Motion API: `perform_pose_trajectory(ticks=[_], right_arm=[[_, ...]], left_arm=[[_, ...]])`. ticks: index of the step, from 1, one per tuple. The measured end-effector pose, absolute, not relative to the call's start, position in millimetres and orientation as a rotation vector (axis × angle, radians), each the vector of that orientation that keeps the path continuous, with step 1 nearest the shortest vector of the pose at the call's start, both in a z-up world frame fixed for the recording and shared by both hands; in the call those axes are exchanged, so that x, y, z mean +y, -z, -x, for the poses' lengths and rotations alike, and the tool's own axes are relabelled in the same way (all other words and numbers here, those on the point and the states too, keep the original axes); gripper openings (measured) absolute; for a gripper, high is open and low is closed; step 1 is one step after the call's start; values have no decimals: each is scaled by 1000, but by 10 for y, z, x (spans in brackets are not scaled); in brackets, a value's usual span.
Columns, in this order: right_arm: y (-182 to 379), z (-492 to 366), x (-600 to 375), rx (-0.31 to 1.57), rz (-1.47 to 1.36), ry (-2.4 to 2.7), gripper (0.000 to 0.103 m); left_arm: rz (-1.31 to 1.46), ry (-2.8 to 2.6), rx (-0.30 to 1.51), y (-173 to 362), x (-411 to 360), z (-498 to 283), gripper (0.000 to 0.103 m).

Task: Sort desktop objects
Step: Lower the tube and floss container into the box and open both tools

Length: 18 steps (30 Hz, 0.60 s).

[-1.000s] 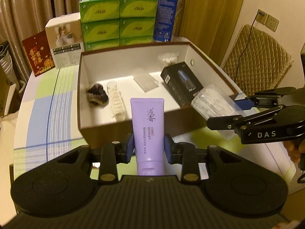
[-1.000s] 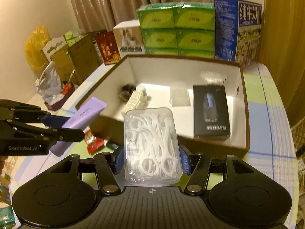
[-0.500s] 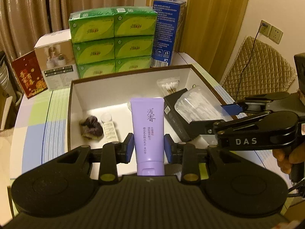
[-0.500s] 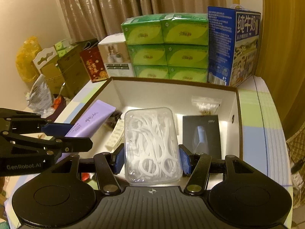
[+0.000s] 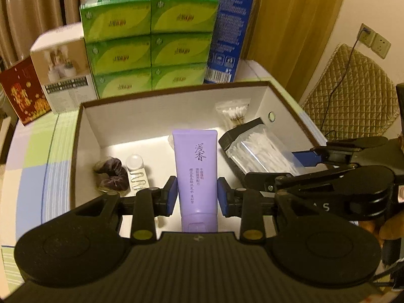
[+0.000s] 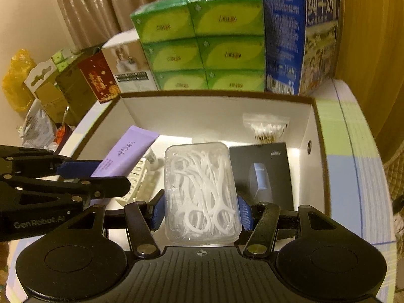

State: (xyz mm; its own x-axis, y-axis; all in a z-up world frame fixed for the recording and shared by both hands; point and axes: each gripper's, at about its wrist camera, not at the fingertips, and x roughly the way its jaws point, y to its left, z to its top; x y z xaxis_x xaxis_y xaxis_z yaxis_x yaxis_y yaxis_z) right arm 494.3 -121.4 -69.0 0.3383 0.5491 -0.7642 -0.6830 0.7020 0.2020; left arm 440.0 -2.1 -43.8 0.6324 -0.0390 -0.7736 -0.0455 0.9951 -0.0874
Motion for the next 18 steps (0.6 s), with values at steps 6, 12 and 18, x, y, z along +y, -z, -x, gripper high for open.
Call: perform_pose_trajectory(ticks=[6,12,18], right_arm=[[848,-5044,-1154,964,183,-790,55],[977,-5086,-1125,985,226,-783,55],[1086,-5091,-1078,1002,263,-790,55]], left_arm=[[140,-14,942,658,32,-4528,28],[192,-17,1007,867,117,-4671,28],[199,3,1064,1050,125,-4781,28]])
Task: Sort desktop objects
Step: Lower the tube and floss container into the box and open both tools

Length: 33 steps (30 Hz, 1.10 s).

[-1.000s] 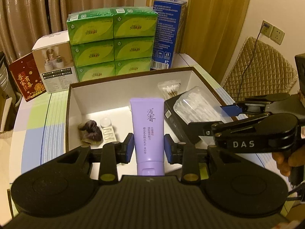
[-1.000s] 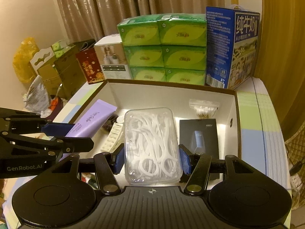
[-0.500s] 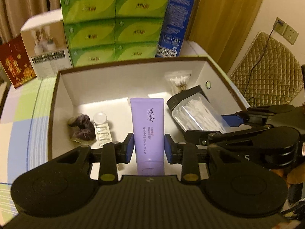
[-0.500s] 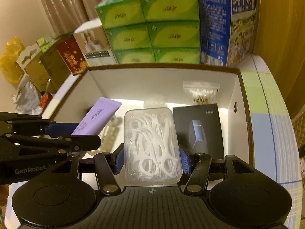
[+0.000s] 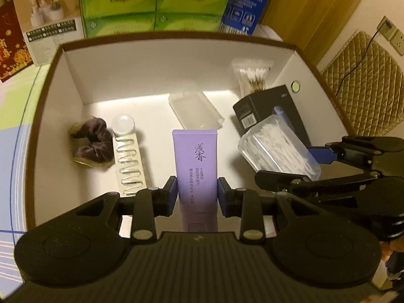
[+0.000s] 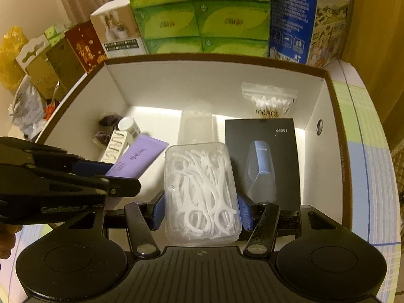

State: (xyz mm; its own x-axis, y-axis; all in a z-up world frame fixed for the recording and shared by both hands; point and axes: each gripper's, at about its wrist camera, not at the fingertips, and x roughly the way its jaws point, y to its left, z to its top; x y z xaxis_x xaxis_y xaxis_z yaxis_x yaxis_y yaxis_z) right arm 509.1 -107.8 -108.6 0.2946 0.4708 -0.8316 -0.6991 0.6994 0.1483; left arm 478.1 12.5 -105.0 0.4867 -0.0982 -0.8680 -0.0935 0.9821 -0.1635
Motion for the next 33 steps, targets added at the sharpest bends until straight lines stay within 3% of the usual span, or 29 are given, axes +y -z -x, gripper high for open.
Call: perform_pose_trajectory(ticks=[14,33], right_arm=[[1158,-5118,-1053,1025,272,-792,55],[1108,-5049,-1034,997,238,-796,59]], left_arm=[[176,17,1073,1069,179,-4906,28],[70,-25,1020,823,233,-4694,50]])
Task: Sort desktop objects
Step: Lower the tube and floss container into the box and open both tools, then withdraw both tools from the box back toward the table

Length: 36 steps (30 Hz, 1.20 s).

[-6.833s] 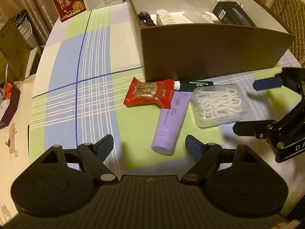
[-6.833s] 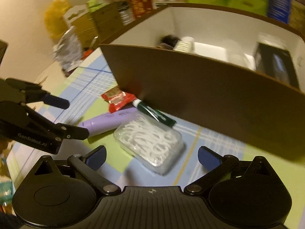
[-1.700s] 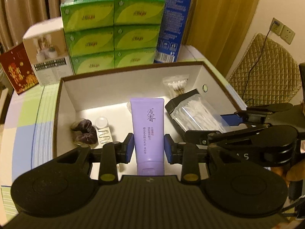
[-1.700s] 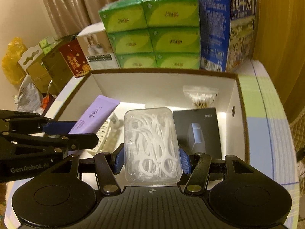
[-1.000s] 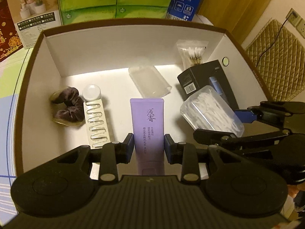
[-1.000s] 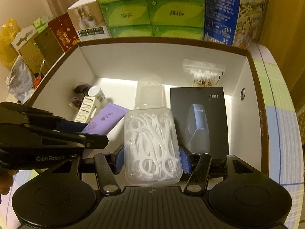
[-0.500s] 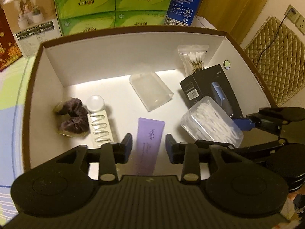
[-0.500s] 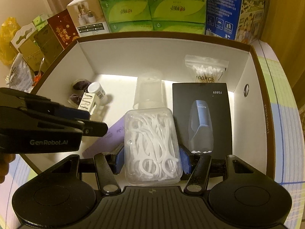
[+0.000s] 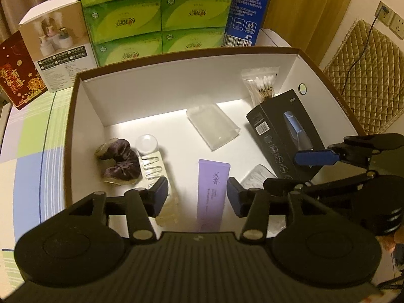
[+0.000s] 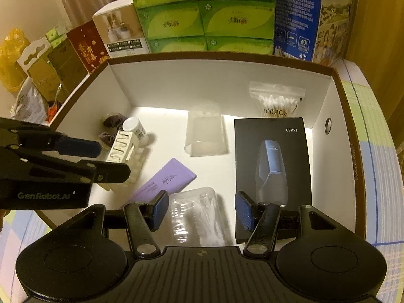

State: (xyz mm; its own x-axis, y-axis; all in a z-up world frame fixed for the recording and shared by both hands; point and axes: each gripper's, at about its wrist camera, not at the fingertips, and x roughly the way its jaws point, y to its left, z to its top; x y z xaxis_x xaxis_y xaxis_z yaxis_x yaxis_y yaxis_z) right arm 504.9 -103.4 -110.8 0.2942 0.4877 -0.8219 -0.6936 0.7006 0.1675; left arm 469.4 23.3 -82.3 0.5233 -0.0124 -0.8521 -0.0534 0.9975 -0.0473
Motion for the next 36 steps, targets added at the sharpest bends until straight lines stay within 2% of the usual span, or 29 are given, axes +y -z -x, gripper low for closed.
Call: perform_pose_trajectory(ticks=[3,7,10,12,14,24,36], right_arm=[[1070,-5029,-1058,982,234,-792,71],[1029,-5009,-1106,974,224,-784,79],[1010,-4997,-1166,971,215,-775,88],[988,-4979,-1210,968,207,-766,94],[965,-4954,-1255,965,196,-760,97],[723,-4690,-1347,910,181,-767,98],[536,-4424,-1439,875,157,-769,101]], left_arm=[[70,-33,1013,783,249,-4645,52],[63,-42,1006,743,253,-4590,59],[58,-59,1005,716,258,-4542,69],[56,-76,1000,692,267,-4504,81],[54,-94,996,666,281,-4472,88],[45,-109,956,459,221,-4235,93],[64,-138,912,240,224,-3877,94]])
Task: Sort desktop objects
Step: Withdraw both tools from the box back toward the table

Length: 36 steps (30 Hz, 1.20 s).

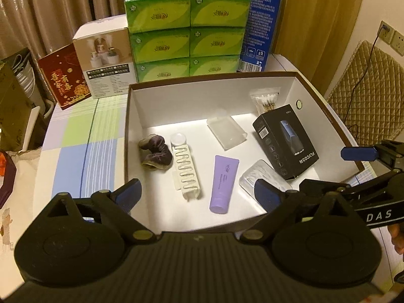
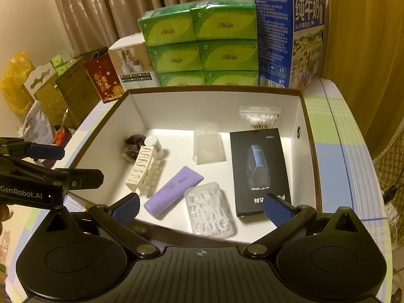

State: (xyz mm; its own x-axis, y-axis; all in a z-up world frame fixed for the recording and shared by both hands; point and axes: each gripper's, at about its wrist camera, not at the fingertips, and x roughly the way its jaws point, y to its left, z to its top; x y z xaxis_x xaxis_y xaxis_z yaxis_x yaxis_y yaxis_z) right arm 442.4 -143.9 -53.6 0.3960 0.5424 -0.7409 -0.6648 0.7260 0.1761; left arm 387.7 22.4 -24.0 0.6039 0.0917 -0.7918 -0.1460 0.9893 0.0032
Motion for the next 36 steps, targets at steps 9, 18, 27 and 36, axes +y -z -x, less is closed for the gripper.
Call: perform_pose_trajectory(ticks=[9,18,27,36], right_arm=[[432,-4108,-1495,866,150,-791,101],[389,-3773,-1576,871,165,-819,101],[413,-3521,-1677,895,161,-823,101],[491,-3330,-1732,932,157,-813,101]], left_arm=[[78,-147,908,144,222,-3531,94],[97,-162,898,89,228,-3179,94],[103,-178,927,162,225,-2806,94],[117,-196,953,230,258,-2514,94]])
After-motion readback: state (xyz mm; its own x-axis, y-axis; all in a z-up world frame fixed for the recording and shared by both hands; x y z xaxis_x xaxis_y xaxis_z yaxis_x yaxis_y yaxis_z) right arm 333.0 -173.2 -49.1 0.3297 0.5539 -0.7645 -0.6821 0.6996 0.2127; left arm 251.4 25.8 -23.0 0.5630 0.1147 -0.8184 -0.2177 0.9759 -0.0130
